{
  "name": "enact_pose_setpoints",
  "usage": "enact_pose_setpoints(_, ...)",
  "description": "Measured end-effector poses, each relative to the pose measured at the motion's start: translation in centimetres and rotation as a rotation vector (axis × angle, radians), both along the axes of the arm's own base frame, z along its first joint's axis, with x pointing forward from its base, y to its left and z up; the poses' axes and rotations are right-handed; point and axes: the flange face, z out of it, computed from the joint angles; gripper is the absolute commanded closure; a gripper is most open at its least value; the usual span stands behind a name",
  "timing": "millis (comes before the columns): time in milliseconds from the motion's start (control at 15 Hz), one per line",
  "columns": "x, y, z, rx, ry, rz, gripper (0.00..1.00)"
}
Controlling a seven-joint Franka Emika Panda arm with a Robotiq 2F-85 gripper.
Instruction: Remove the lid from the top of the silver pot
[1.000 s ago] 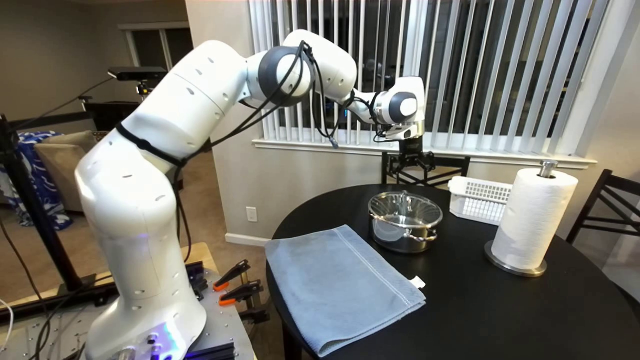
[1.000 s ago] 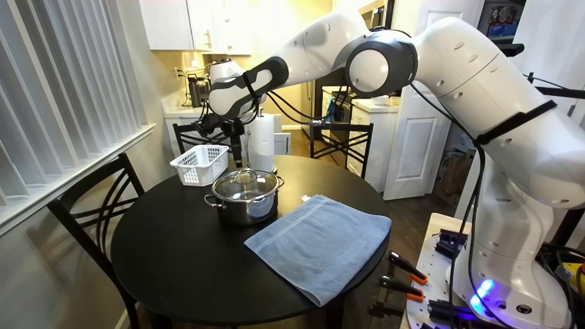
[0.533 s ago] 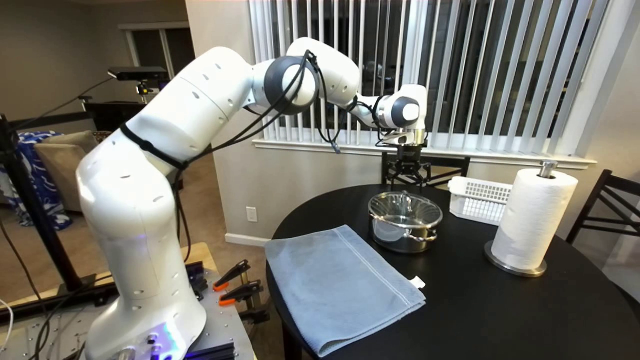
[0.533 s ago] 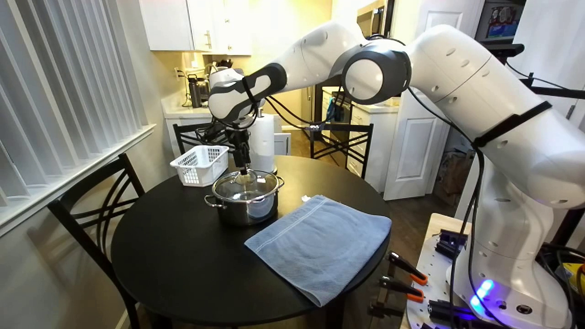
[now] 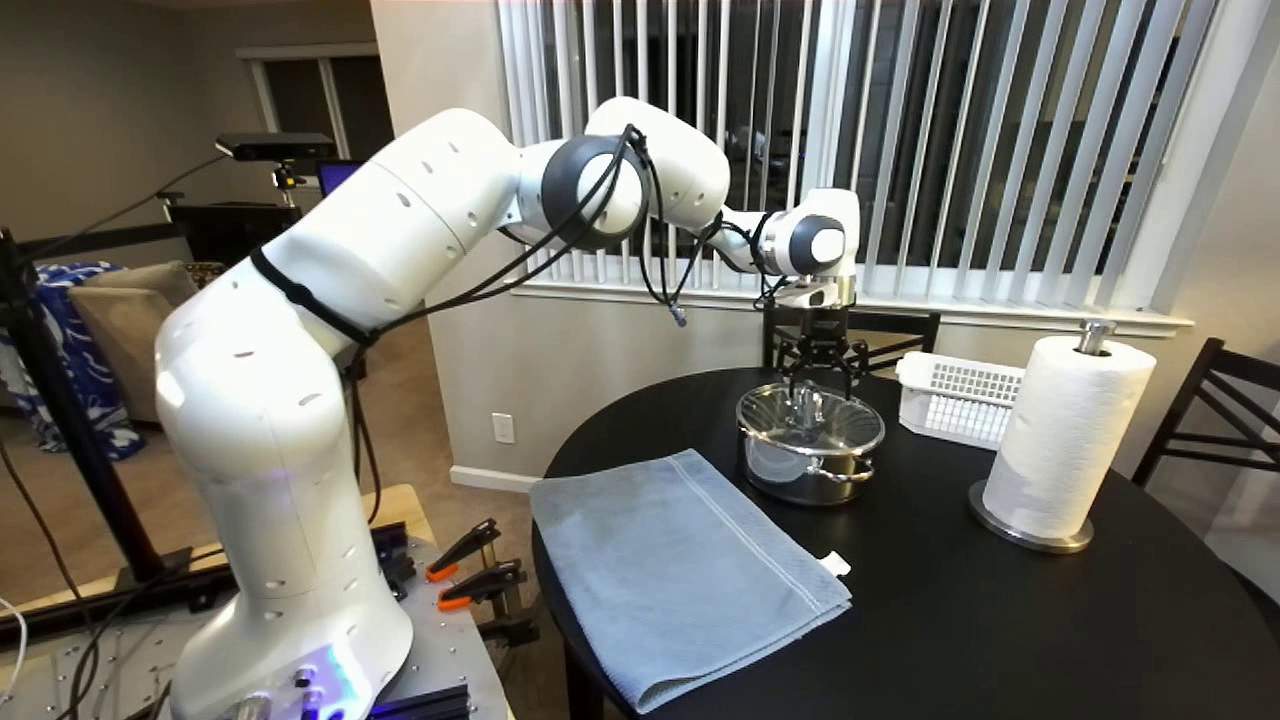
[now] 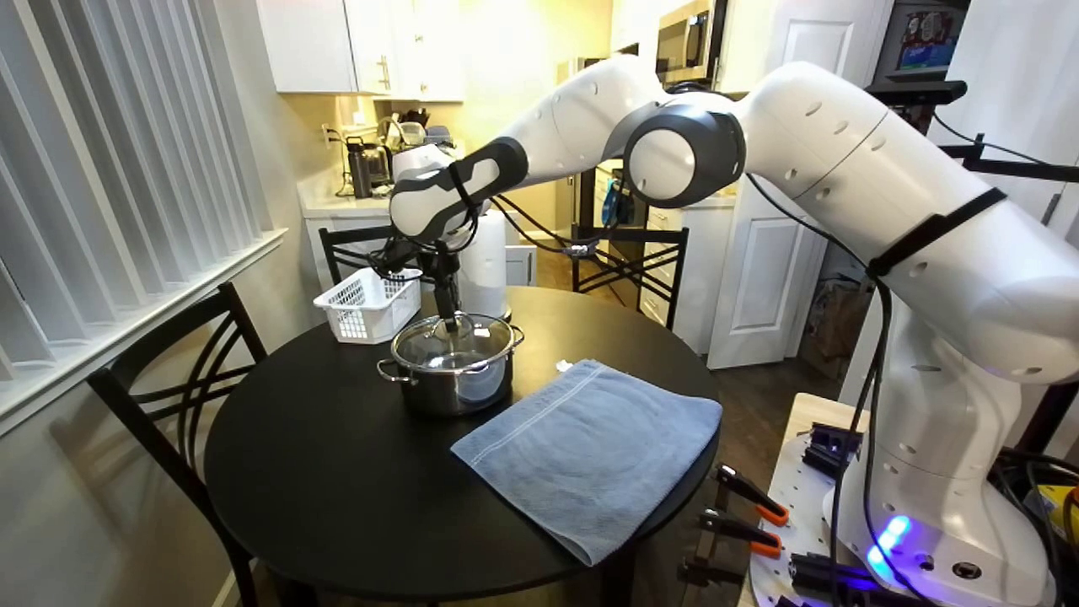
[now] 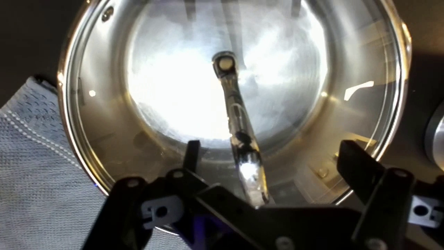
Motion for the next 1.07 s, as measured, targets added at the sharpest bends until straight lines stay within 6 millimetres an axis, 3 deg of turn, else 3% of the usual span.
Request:
enact_pose_setpoints(467,0.6,1.6,1.8,0.037,-0.056,0.105,0.0)
enact_pose_setpoints(867,0.4,1.2,1.5,0.042,-0.04,0.097,0.0)
enact_pose_setpoints(933,0.4,1.0,1.4,0.042,-0.038,0.095,0.25)
enact_pose_setpoints(1067,0.3,0.7,1.3,0.042,-0.034,0.091,0.33)
